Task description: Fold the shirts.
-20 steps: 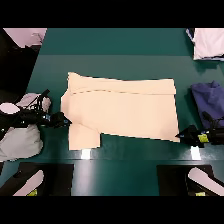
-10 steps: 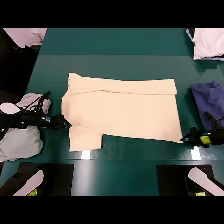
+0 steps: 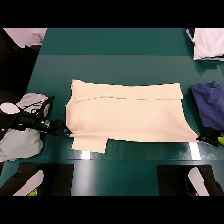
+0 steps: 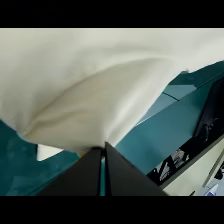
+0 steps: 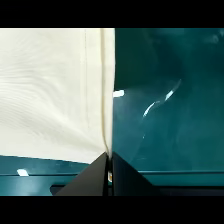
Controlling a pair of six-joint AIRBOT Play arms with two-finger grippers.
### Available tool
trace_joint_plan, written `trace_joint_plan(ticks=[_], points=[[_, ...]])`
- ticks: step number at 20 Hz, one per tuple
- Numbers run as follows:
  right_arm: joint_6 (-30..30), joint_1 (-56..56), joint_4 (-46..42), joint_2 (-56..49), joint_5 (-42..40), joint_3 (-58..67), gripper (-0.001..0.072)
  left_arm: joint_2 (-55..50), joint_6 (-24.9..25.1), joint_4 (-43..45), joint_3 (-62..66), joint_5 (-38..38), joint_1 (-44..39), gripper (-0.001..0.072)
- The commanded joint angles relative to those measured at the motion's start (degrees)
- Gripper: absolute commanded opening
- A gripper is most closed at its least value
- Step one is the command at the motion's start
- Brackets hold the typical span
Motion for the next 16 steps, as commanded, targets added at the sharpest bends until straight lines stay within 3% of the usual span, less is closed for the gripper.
trace_joint_plan(ticks=[1, 8, 16], points=[[1.4, 3.1, 0.74, 1.49, 0.07, 0.52, 0.0012, 0.04, 0.07, -3.19, 2.25, 0.68, -0.02, 0.0025], [7.63, 21.7, 1.01, -8.57, -11.47, 10.69, 0.0012, -0.35, -0.63, -3.06, 17.64, 11.13, -0.02, 0.0025], [8.07, 25.46, 0.74, -30.03, -14.88, 32.46, 0.0012, -15.5, -0.35, -2.84, 30.97, 19.02, -0.02, 0.0026]])
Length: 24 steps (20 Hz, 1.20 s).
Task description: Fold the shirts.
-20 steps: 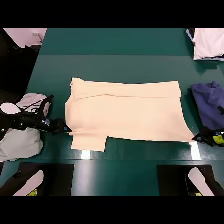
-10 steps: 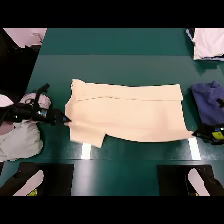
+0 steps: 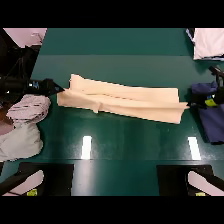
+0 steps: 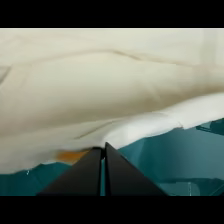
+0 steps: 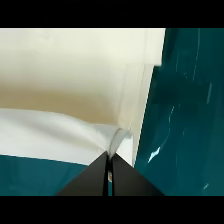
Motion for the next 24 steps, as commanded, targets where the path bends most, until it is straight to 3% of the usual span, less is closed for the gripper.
trace_joint_plan(ticks=[1, 9, 10, 11, 12, 13, 16, 17, 18, 19, 22, 24], points=[[0.42, 0.98, -0.07, -8.98, -1.53, 8.48, 0.0012, -8.9, 0.11, 0.07, 5.68, 4.17, 0.02, 0.0026], [0.44, 0.98, 6.54, -23.56, -3.04, 19.82, 0.0016, -25.31, 1.29, -1.6, 16.31, 9.01, -2.32, 0.003], [0.44, 0.98, 8.22, -24.7, -3.93, 20.68, 0.0025, -25.9, 2.19, -1.62, 17.29, 11.39, -3.32, 0.0203], [0.44, 0.96, 10.78, -25.79, -5.11, 21.57, 0.0161, -25.97, 1.95, -1.66, 17.88, 14.14, -4.17, 0.0467], [0.44, 0.59, 12.72, -26.47, -6.32, 22.27, 0.0343, -25.97, 1.95, -1.68, 18.69, 16.52, -4.79, 0.0531], [0.44, 0.17, 14.93, -26.99, -6.86, 23.15, 0.044, -25.94, 1.95, -1.68, 19.89, 17.73, -5.35, 0.0531], [-0.79, -1.92, 17.94, -26.38, -4.11, 24.39, 0.0443, -25.94, 1.97, -1.66, 25.07, 11.67, -5.44, 0.0529], [-2.01, -2.84, 17.75, -25.94, -1.7, 24.37, 0.0443, -25.94, 1.95, -1.66, 26.47, 8.2, -5.44, 0.0482], [-2.84, -3.82, 17.79, -25.7, 1.16, 24.37, 0.0443, -25.94, 1.99, -1.66, 27.45, 4.17, -5.46, 0.0221], [-3.17, -5.07, 17.79, -25.7, 3.85, 24.37, 0.0443, -25.92, 2.08, -1.81, 27.69, 0.98, -5.46, 0.0038], [-4.33, -9.11, 17.86, -25.75, 7.98, 22.23, 0.0466, -25.94, 1.97, -1.62, 27.67, -4.44, -6.38, 0.0028], [-4.33, -11.82, 17.97, -25.75, 7.98, 18.05, 0.0597, -25.94, 2.01, -1.51, 27.5, -6.03, -8.07, 0.0028]])
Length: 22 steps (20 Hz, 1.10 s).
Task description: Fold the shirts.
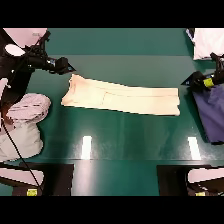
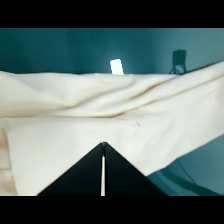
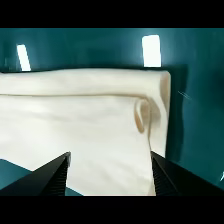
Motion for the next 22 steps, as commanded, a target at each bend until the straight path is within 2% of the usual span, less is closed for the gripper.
trace_joint_plan(ticks=[1, 5, 8, 12, 14, 16, 19, 21, 22], points=[[-1.01, -4.22, 0.83, 0.0, 2.45, -6.23, 0.0596, -0.07, 0.07, 0.22, 0.2, -4.94, -2.51, 0.0028], [-5.64, -5.01, 1.14, 0.0, -2.38, -15.02, 0.0553, -0.07, 0.04, 2.03, 0.2, -3.23, -7.67, 0.0028], [-8.0, -4.96, 3.48, -0.13, -7.08, -18.1, 0.0552, -0.07, 0.04, 2.23, 0.2, -1.36, -10.88, 0.0028], [-9.64, -3.63, 8.55, -2.38, -7.26, -17.46, 0.0548, -0.11, -0.26, 2.4, 0.22, 0.72, -12.66, 0.0027], [-9.7, -1.14, 8.41, -4.13, -6.23, -16.06, 0.0457, -0.37, -0.68, 2.49, 0.2, 0.33, -12.7, 0.0028], [-9.75, 1.49, 8.37, -5.27, -6.23, -15.08, 0.0424, -0.72, -2.14, 3.06, 0.2, -0.37, -12.7, 0.0028], [-10.36, 3.76, 8.41, -5.57, -6.56, -13.73, 0.0126, -1.79, -3.65, 3.08, 0.0, -0.04, -12.81, 0.0027], [-10.49, 3.76, 8.41, -5.44, -4.26, -11.67, 0.0014, -3.08, -4.96, 3.17, 0.0, 0.15, -14.01, 0.0027], [-10.49, 3.76, 8.39, -5.22, -1.97, -10.12, 0.0013, -3.85, -5.38, 3.17, 0.0, 0.15, -15.1, 0.0027]])
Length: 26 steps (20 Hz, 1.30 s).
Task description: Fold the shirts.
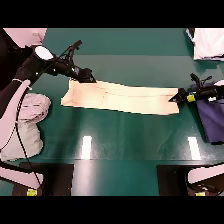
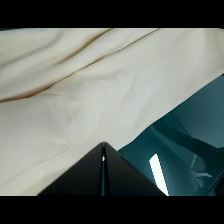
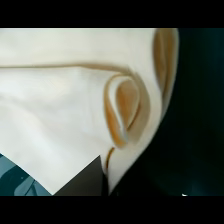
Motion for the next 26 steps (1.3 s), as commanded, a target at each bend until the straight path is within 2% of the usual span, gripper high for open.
trace_joint_plan(ticks=[1, 5, 7, 10, 17, 22, 26], points=[[-0.35, 0.92, 0.83, 0.66, 6.16, 4.35, 0.0013, -2.36, -2.03, 0.2, 0.07, 0.66, -3.08, 0.0027], [3.52, 2.69, 0.9, 5.33, 12.83, 13.53, 0.0012, -7.72, -2.23, 0.5, 3.96, 5.86, -8.72, 0.0026], [6.38, 4.61, 0.94, 7.52, 13.97, 19.43, 0.0011, -11.87, -4.52, 0.5, 7.89, 5.79, -10.75, 0.0027], [10.12, 9.75, 0.96, 8.0, 16.02, 29.7, 0.001, -17.97, -5.07, 0.46, 13.84, 6.1, -13.64, 0.0027], [14.49, 22.95, 0.96, 4.94, 15.63, 46.42, 0.001, -26.14, -9.03, 0.09, 21.86, 8.74, -15.85, 0.0027], [13.22, 29.86, 1.07, 4.26, 8.5, 43.6, 0.001, -26.34, -8.94, 0.15, 21.86, 8.39, -15.85, 0.0027], [12.24, 33.2, 0.96, 4.26, 3.87, 43.32, 0.001, -25.88, -8.39, 2.86, 23.43, 3.48, -14.91, 0.0026]])
